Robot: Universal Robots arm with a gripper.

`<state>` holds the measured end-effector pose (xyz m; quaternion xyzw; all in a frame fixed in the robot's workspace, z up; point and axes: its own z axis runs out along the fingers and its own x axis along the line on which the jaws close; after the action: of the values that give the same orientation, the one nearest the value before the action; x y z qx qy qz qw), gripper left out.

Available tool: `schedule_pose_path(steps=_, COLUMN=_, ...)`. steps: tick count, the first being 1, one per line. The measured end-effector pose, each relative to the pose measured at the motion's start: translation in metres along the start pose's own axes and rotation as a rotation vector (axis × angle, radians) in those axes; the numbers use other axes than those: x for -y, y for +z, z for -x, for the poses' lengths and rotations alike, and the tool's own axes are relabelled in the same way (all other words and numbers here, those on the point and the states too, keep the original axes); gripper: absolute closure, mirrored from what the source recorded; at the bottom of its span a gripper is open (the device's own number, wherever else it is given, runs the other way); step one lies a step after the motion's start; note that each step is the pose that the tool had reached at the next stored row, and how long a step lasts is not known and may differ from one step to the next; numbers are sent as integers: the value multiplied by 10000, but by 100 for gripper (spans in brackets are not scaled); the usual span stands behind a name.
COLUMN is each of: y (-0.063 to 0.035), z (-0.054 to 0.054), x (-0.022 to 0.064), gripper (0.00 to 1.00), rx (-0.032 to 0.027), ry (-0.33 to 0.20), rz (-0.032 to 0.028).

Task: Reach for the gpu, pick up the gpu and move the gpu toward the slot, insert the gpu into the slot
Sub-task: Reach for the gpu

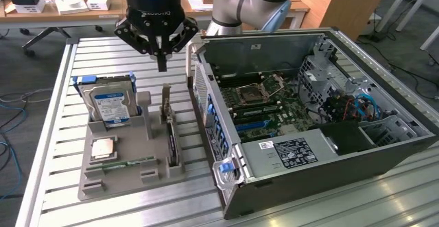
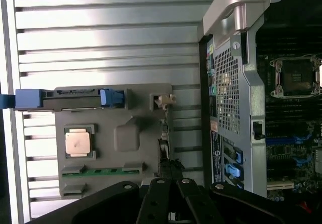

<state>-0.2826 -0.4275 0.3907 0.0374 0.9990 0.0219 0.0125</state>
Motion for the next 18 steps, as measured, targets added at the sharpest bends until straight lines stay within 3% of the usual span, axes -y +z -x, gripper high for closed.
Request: schedule_pose_path(steps=18, y=-15, z=25, x=359, gripper=89, rx=1, ry=-1, rz=0)
